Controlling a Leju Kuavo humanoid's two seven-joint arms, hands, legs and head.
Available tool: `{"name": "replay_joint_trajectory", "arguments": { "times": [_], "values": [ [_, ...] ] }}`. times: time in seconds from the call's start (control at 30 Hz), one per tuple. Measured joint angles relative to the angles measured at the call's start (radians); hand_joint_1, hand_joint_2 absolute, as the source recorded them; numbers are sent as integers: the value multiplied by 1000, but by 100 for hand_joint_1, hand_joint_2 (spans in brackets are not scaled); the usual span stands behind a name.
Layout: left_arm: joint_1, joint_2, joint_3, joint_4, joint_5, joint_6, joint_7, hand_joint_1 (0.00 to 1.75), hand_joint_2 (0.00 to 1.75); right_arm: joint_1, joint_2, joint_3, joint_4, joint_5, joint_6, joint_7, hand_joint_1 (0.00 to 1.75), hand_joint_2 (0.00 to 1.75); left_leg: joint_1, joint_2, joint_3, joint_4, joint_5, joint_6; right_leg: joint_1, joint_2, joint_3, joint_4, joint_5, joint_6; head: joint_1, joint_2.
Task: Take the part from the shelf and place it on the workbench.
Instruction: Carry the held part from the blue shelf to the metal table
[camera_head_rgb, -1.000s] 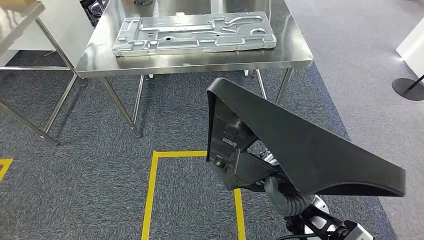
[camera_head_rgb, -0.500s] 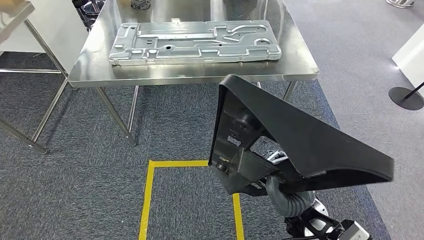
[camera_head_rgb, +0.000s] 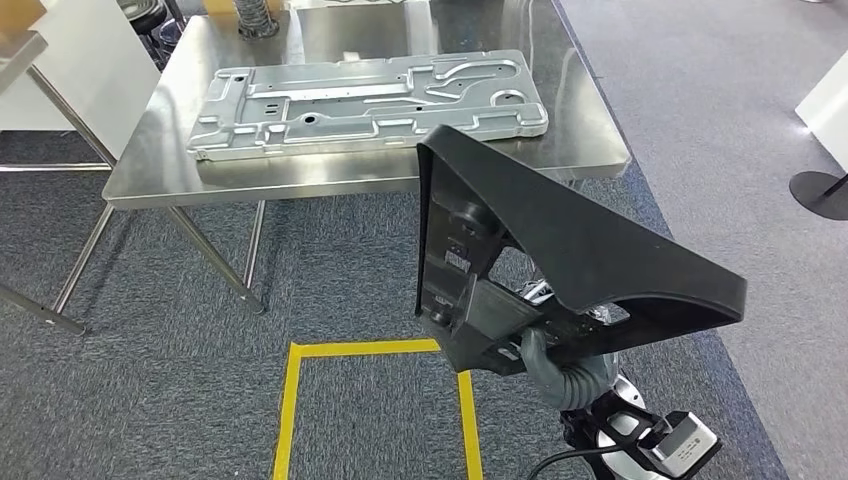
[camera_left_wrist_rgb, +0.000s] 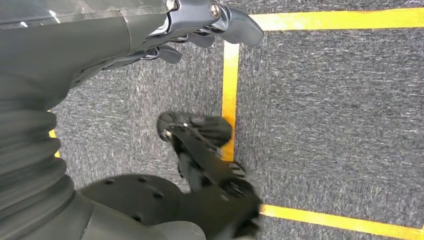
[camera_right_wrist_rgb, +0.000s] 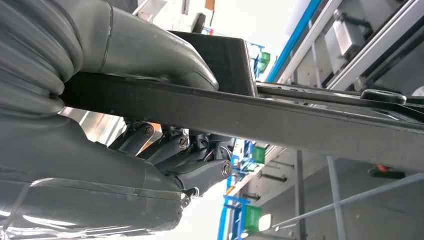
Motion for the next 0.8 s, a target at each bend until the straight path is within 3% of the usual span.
{"name": "replay_joint_trajectory", "arguments": {
  "times": [0.03, 0.07, 0.1, 0.17, 0.2, 0.23, 0.33, 0.4, 0.5, 0.53, 0.57, 0.67, 0.73, 0.8],
  "values": [
    [2, 0, 0, 0, 0, 1, 0, 0, 175, -2, 1, 2, 0, 2, 2, -1, 175, 175, 0, 0, -23, 12, -10, 2, 2, 1, 12, 0, -10, -1, 0, 0],
    [4, 0, 0, 0, 0, 2, 0, 0, 175, -4, 2, 5, 0, 4, 5, -1, 175, 175, -1, 0, -30, -10, 2, 6, 4, 2, 27, 0, -20, -2, 0, 0],
    [6, 0, 0, 0, 0, 3, 0, 0, 175, -6, 2, 6, -1, 6, 8, -1, 175, 175, -2, 0, -26, -60, 38, 12, 7, 4, 43, 0, -31, -2, 0, 0],
    [8, 2, 0, 1, 0, 4, -1, 0, 175, -14, 2, 10, -1, 10, 14, 0, 175, 175, -10, 0, -4, -184, 144, 30, 11, 5, 68, -2, -51, 1, 1, 0],
    [8, 3, 0, 1, 1, 4, -2, 0, 175, -17, 3, 12, -1, 11, 16, 0, 175, 175, -14, -1, 4, -223, 176, 38, 13, 6, 76, -3, -60, 6, 2, 0],
    [8, 4, 0, 1, 1, 4, -4, 0, 175, -20, 4, 14, -1, 12, 17, 0, 175, 175, -18, -1, 8, -245, 195, 45, 13, 8, 82, -2, -66, 11, 3, 0],
    [5, 5, 1, 2, 8, 5, -9, 0, 175, -27, 7, 20, -2, 13, 19, 0, 175, 175, -15, -3, 33, -264, 196, 56, 15, 9, 94, 14, -69, 27, 4, 0],
    [3, 5, 2, 2, 13, 6, -11, 0, 175, -39, 8, 24, -3, 14, 24, 0, 175, 175, -10, -3, 60, -278, 192, 64, 14, 7, 61, 82, -86, 37, 7, 0],
    [0, 5, 5, 2, 19, 5, -14, 0, 175, -54, 9, 31, -2, 14, 35, 3, 175, 175, -9, -4, 77, -283, 177, 70, 6, 6, -59, 250, -153, 50, 10, 0],
    [1, 5, 7, 2, 20, 5, -15, 0, 175, -56, 10, 33, -1, 14, 36, 4, 175, 175, -9, -5, 84, -283, 170, 69, 4, 5, -87, 272, -158, 53, 10, 0],
    [2, 4, 8, 2, 21, 5, -15, 0, 175, -58, 10, 34, -1, 14, 37, 5, 175, 175, -9, -6, 93, -283, 162, 68, 2, 5, -98, 259, -141, 54, 10, 0],
    [4, -1, 10, 2, 27, 6, -16, 0, 175, -70, 11, 37, -1, 13, 36, 6, 175, 175, -9, -8, 125, -283, 137, 59, 1, 2, -56, 79, -8, 48, 10, 0],
    [2, -2, 10, 2, 29, 7, -17, 0, 175, -75, 12, 37, -5, 13, 36, 6, 175, 175, -9, -10, 135, -285, 124, 47, 7, 0, -38, 11, 22, 35, 9, 0],
    [1, -2, 11, 2, 29, 9, -17, 0, 175, -74, 13, 38, -15, 12, 35, 5, 175, 175, -10, -10, 144, -279, 123, 33, 9, 1, -30, 2, 18, 20, 8, 0]
  ]
}}
